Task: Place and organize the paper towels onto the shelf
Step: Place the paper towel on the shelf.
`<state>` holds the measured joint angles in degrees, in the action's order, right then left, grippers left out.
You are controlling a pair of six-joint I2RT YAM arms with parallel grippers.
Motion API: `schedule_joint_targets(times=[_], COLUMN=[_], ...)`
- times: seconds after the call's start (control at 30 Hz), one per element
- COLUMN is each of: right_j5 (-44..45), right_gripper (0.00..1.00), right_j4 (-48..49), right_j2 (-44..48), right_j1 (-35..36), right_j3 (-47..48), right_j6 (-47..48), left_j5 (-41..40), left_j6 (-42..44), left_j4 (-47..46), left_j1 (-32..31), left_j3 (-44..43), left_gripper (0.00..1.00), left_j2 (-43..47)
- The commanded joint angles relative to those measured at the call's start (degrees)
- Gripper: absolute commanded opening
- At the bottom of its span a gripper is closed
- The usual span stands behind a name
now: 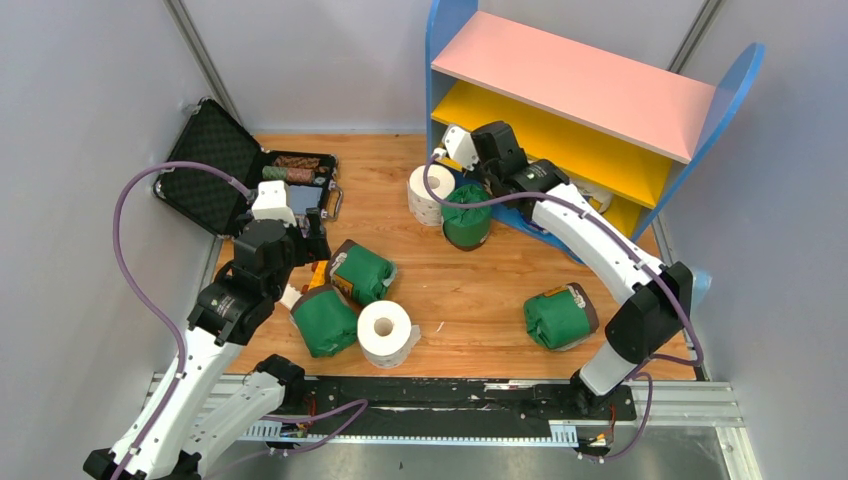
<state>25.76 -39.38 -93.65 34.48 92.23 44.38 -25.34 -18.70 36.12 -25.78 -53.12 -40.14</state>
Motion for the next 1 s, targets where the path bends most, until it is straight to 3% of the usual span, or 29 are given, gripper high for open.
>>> schedule_joint_targets(times=[0.0,0.3,0.6,0.87,0.97], right_j5=[1.1,0.3,-5.1,0.2,2.4], right_gripper=[0.31,0.34,0.33,0.15,0.12], right_j4=[1.8,2.1,2.3,2.3,2.3], right_j2=[3.7,5.6,7.5,-1.1,-3.3], right_j1=[1.8,2.8,10.1,10.4,10.3], right_j3=[0.3,0.3,-5.4,-9.0,-9.1], right_j6=[-1.6,-2.9,-5.6,-6.9,-7.0], left_j5=[0.2,0.1,0.0,-0.1,-0.1], left_j6=[0.6,0.6,0.7,0.7,0.7], left_j4=[-2.2,-2.2,-2.0,-2.0,-2.1], left_j1=[0.2,0.2,0.2,0.2,0.2], left_j3=[0.4,0.4,0.4,0.4,0.4], left_gripper=[1.0,1.0,1.0,1.0,1.0], left_j2=[0.2,0.0,-0.3,-0.8,-0.8])
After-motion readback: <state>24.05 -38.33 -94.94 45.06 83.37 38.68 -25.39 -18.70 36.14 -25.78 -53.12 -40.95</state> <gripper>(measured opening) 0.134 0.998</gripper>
